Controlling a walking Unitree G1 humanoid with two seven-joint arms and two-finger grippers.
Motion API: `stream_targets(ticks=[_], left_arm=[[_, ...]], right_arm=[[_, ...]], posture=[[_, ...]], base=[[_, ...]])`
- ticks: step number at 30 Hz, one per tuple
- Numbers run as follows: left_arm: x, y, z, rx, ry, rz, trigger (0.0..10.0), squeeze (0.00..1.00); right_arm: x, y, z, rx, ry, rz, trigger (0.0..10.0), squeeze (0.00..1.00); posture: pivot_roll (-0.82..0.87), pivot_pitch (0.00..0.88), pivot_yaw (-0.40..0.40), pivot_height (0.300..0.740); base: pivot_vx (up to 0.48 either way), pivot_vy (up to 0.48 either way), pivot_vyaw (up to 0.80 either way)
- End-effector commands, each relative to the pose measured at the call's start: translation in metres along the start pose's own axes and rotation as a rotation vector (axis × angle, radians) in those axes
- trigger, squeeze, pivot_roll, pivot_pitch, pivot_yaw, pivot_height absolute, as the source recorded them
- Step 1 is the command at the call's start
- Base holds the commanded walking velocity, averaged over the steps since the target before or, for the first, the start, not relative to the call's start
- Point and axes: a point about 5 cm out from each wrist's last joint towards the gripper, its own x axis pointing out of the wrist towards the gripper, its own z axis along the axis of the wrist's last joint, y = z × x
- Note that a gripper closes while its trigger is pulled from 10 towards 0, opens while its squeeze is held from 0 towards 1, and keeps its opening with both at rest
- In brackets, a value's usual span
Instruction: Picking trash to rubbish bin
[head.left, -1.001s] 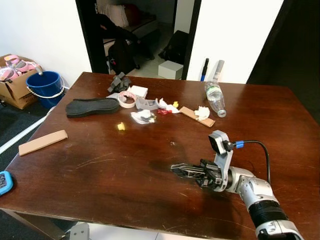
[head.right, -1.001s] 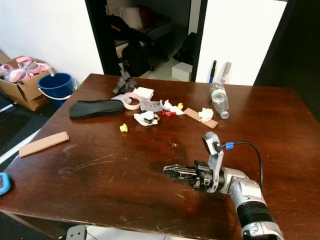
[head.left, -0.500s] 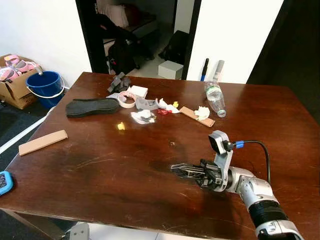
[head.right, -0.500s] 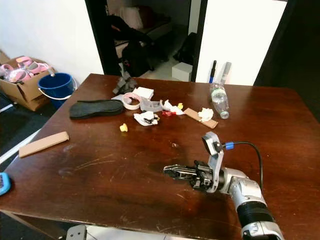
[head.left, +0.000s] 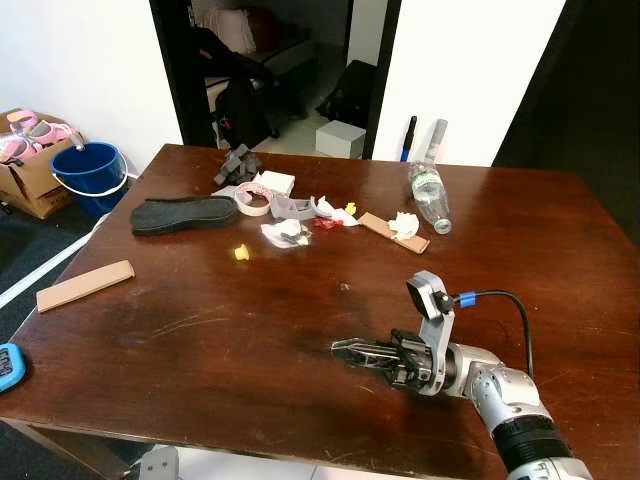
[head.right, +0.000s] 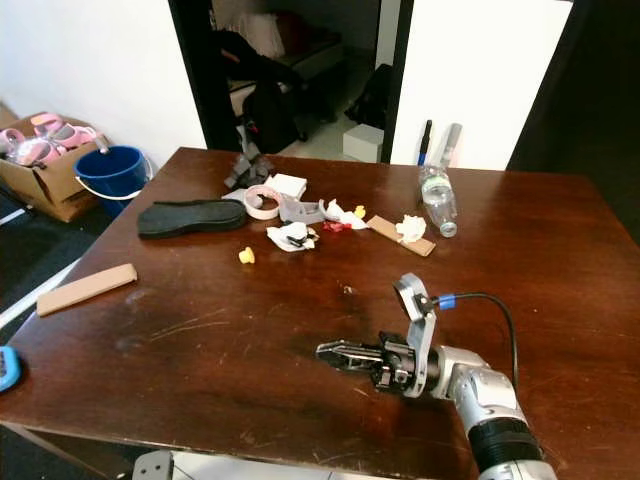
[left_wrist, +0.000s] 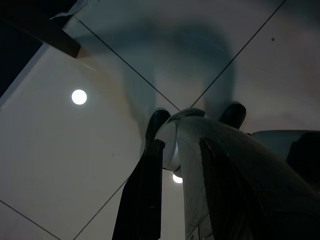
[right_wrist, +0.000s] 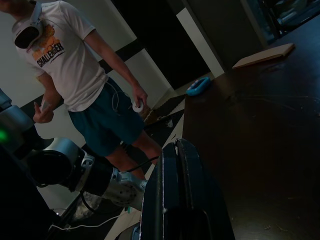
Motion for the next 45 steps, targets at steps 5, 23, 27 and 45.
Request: stream_targets(ticks=[5,23,27,45], left_arm=[[-0.006,0.017,-0.027,0.103,0.194,0.034,10.0,0.00],[-0.007,0.018,-0.027,0.107,0.197,0.034,10.0,0.00],[-0.007,0.018,-0.027,0.107,0.197,0.034,10.0,0.00],[-0.007,0.018,-0.027,0.107,0.197,0.034,10.0,0.00]], right_arm=[[0.002,0.002,0.003,-0.015,0.003,0.001,10.0,0.00],[-0.001,0.015,-0.007,0.002,0.115,0.072,10.0,0.00],[-0.001,0.015,-0.007,0.002,0.115,0.072,10.0,0.00],[-0.001,0.015,-0.007,0.002,0.115,0.072,10.0,0.00]], posture=[[0.12,0.000,0.000,0.740],[0.11,0.113,-0.073,0.740],[0.11,0.113,-0.073,0.740],[0.11,0.113,-0.073,0.740]], base=[[0.000,0.000,0.00],[0.000,0.000,0.00],[0.000,0.000,0.00],[0.000,0.000,0.00]])
